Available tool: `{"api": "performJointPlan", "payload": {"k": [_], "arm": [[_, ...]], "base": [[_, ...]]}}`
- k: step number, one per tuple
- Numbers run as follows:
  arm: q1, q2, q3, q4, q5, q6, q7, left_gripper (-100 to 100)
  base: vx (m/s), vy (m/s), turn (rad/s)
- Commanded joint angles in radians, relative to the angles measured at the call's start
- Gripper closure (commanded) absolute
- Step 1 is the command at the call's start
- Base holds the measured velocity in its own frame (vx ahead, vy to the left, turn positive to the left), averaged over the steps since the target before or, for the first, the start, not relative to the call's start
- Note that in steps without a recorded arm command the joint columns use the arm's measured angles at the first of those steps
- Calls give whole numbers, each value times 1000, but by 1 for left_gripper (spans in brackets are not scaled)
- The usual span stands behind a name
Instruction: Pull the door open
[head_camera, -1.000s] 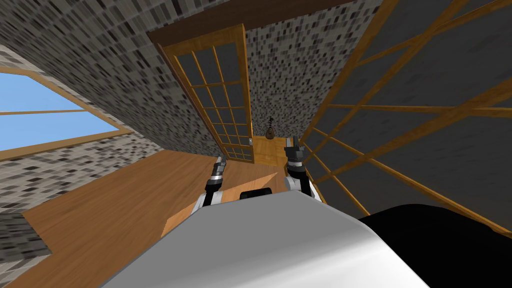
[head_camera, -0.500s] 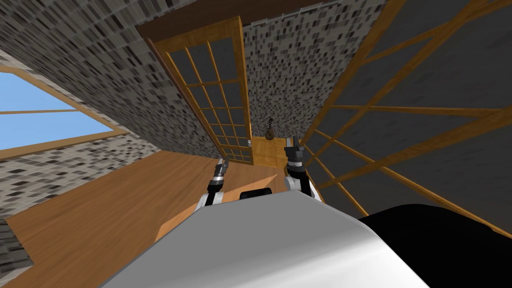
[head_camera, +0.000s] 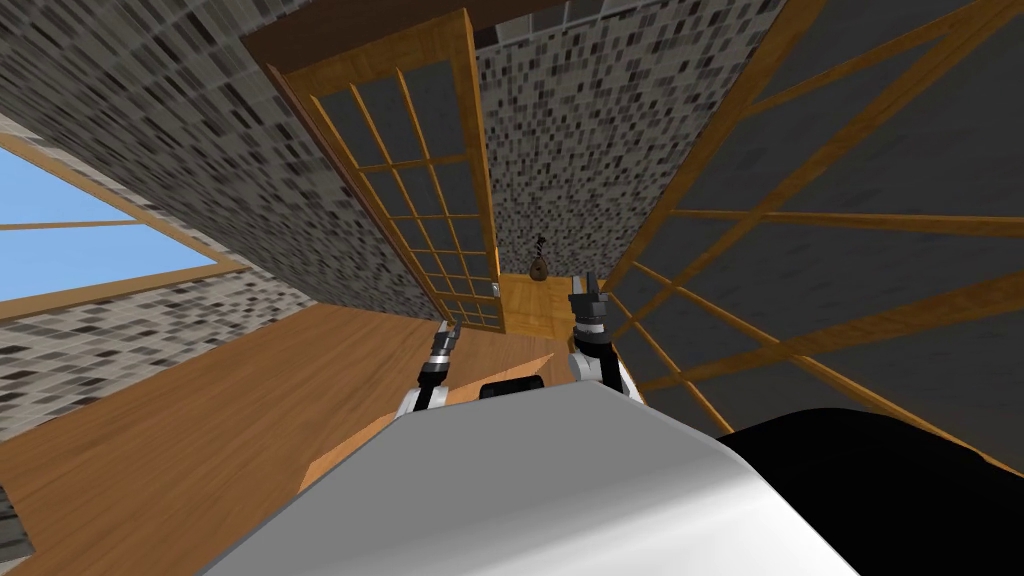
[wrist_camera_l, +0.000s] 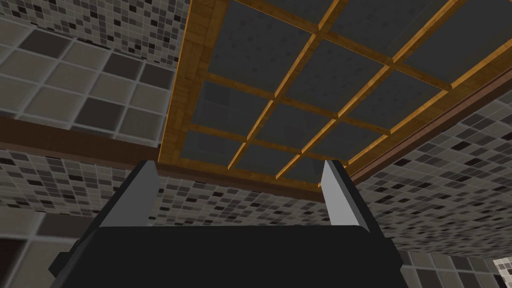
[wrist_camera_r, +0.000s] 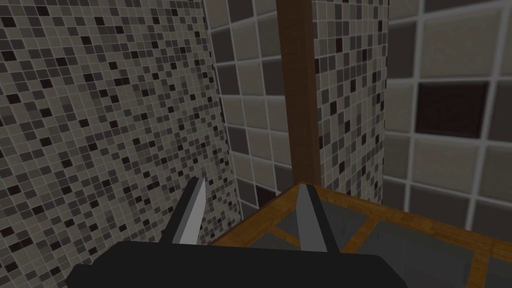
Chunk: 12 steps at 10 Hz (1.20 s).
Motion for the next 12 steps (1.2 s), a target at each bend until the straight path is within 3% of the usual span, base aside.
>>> {"api": "performJointPlan", "payload": {"k": [1, 12], "arm": [[-4, -5, 0, 28, -16, -11, -28, -100], [-55, -20, 16, 246, -111, -87, -187, -100]], "base": [[113, -57, -5], [100, -46, -1]]}}
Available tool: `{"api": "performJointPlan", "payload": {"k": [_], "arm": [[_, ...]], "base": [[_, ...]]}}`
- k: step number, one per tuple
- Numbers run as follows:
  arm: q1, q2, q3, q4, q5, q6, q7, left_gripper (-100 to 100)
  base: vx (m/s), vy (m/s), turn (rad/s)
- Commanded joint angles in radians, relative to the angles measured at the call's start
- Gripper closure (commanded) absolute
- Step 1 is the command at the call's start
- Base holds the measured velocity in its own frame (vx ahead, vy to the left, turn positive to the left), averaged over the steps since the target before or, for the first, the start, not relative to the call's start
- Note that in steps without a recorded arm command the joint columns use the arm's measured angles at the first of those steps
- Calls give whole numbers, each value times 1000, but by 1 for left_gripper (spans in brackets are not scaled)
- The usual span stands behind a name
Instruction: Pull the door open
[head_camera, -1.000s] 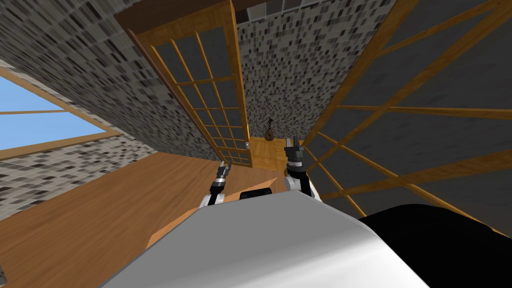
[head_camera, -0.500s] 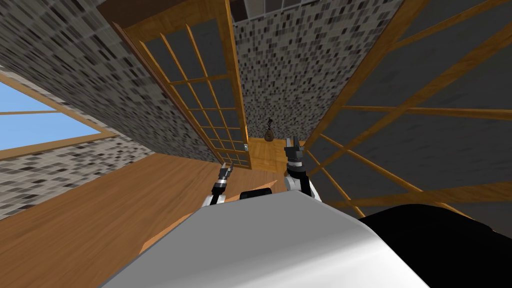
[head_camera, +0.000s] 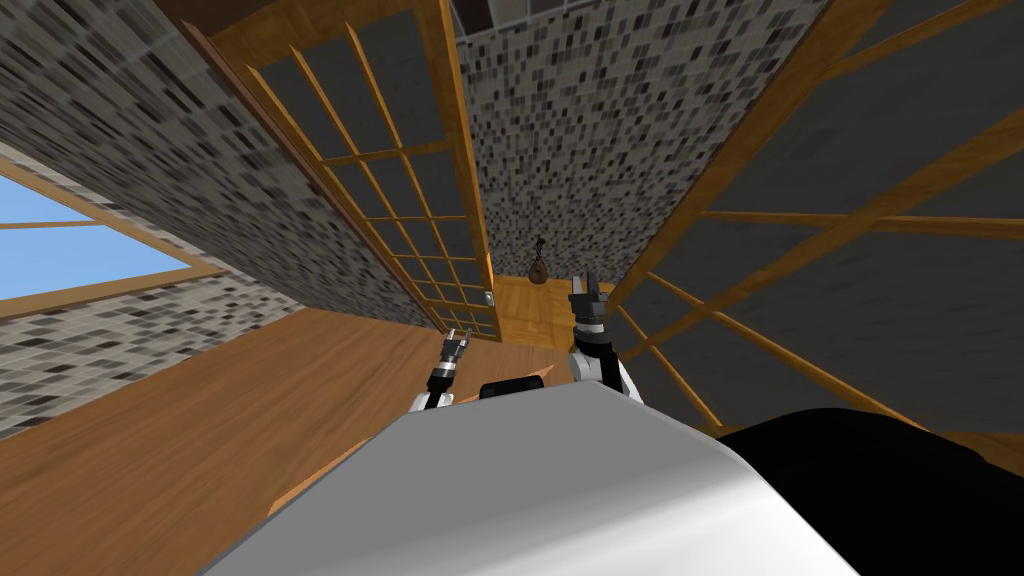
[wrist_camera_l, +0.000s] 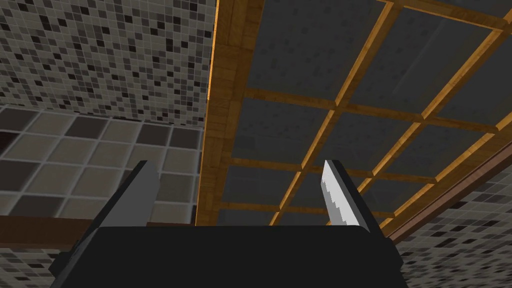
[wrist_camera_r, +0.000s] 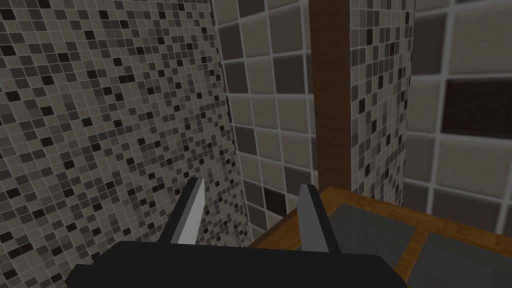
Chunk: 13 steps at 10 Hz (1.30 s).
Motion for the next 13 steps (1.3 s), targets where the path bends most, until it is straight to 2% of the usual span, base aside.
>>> {"api": "performJointPlan", "payload": {"k": [1, 8, 11, 13], "arm": [[-13, -2, 5, 39, -12, -14, -24, -100], [-42, -20, 14, 162, -65, -57, -114, -100], [-63, -38, 21, 251, -104, -88, -179, -100], [-71, -47, 24, 288, -120, -101, -206, -100]], "base": [[104, -30, 1], [97, -25, 3], [157, -10, 13], [147, -6, 12]]}}
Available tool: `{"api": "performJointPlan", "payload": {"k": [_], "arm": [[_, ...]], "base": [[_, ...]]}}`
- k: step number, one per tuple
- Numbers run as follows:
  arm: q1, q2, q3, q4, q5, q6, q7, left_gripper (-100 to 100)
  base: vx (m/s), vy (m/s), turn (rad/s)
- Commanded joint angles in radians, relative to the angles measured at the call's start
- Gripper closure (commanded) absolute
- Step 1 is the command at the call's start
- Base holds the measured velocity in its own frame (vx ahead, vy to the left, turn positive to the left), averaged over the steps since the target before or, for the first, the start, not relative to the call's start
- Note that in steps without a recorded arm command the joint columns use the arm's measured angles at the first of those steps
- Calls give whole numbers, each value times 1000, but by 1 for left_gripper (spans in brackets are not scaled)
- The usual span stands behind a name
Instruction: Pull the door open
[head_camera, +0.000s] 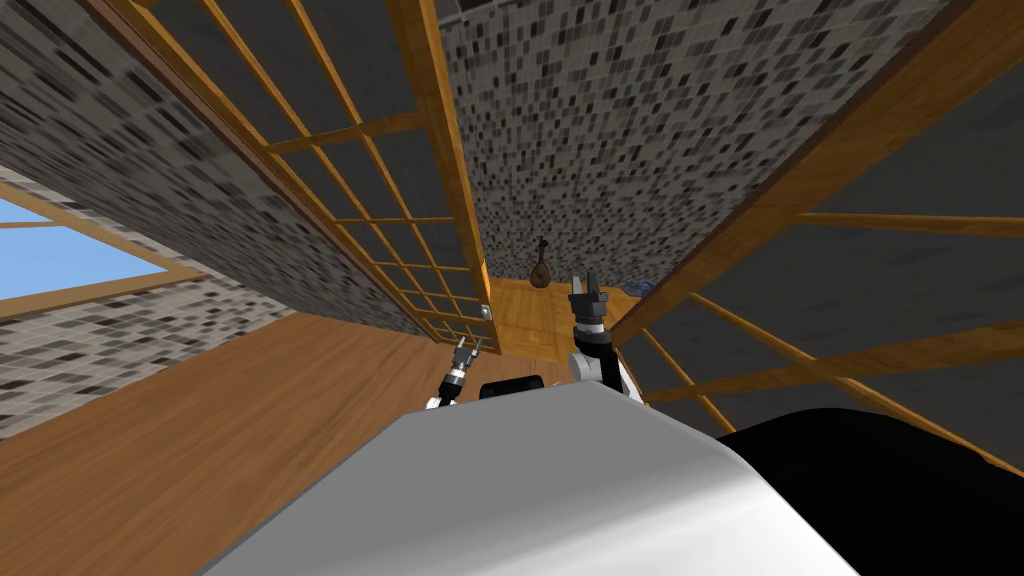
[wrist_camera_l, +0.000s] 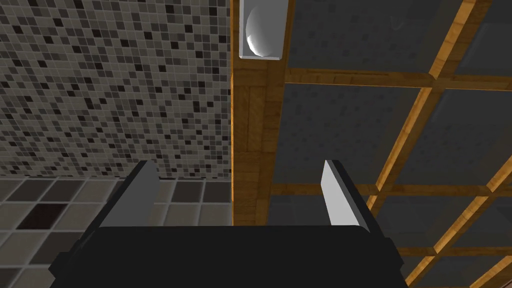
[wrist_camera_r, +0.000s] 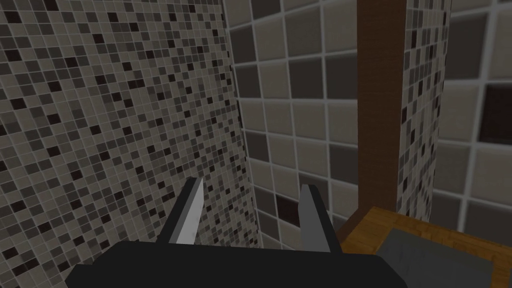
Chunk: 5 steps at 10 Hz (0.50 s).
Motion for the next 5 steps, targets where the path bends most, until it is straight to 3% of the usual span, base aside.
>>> {"api": "performJointPlan", "payload": {"k": [1, 5], "arm": [[-10, -8, 3, 38, -16, -13, -27, -100], [-28, -34, 9, 114, -49, -40, -83, -100]], "base": [[141, 6, 20], [150, 50, 25]]}}
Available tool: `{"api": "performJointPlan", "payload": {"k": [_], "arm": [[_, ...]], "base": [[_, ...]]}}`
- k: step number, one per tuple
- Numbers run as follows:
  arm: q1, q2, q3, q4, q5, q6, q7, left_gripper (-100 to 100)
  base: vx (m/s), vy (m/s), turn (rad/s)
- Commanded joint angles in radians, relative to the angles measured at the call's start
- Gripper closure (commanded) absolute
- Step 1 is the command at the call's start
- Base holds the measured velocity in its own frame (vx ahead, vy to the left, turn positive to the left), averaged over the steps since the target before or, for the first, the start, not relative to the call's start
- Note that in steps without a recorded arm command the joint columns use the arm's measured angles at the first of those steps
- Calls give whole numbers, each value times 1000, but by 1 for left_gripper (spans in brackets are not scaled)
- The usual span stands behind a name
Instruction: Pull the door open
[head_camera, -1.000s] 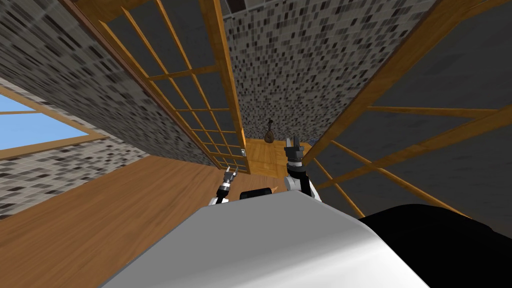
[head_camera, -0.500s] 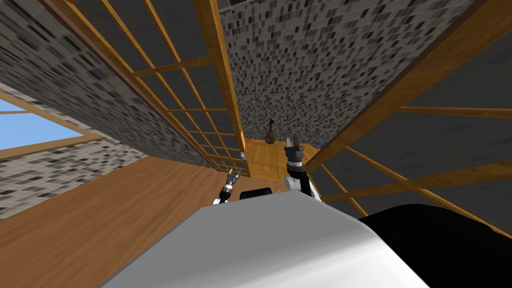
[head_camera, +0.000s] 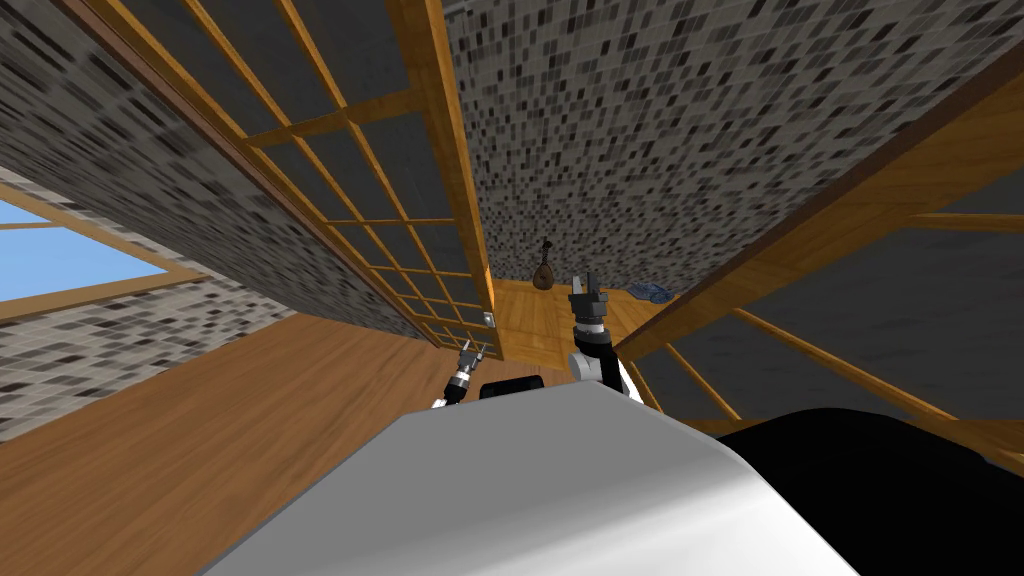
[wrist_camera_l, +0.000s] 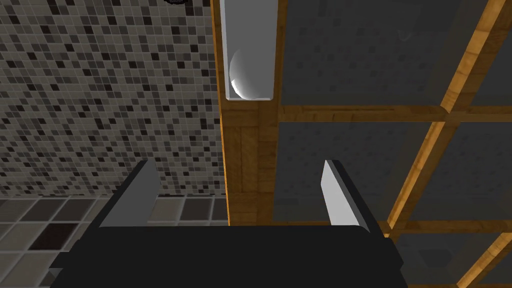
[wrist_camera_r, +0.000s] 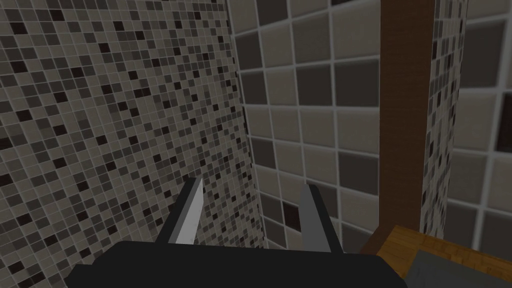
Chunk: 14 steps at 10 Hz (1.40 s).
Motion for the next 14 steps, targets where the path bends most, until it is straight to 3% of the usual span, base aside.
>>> {"api": "performJointPlan", "payload": {"k": [1, 2, 3, 5, 9, 11, 12, 13, 14], "arm": [[0, 0, 0, 0, 0, 0, 0, -100], [-25, 21, -11, 27, 34, 13, -36, -100], [-33, 24, -15, 35, 45, 17, -46, -100], [-67, 27, -31, 71, 96, 36, -94, -100], [-111, 3, -51, 115, 160, 60, -153, -100], [-138, -33, -63, 142, 200, 75, -189, -100], [-129, -23, -60, 128, 187, 74, -176, -100], [-129, -23, -60, 128, 187, 74, -176, 100], [-129, -23, -60, 128, 187, 74, -176, 100]], "base": [[43, 30, 2], [41, -83, -120], [28, -143, -77], [95, -128, -75], [146, 27, -45], [125, 125, -42], [50, 55, -16], [-21, -13, 10], [-19, -17, 17]]}}
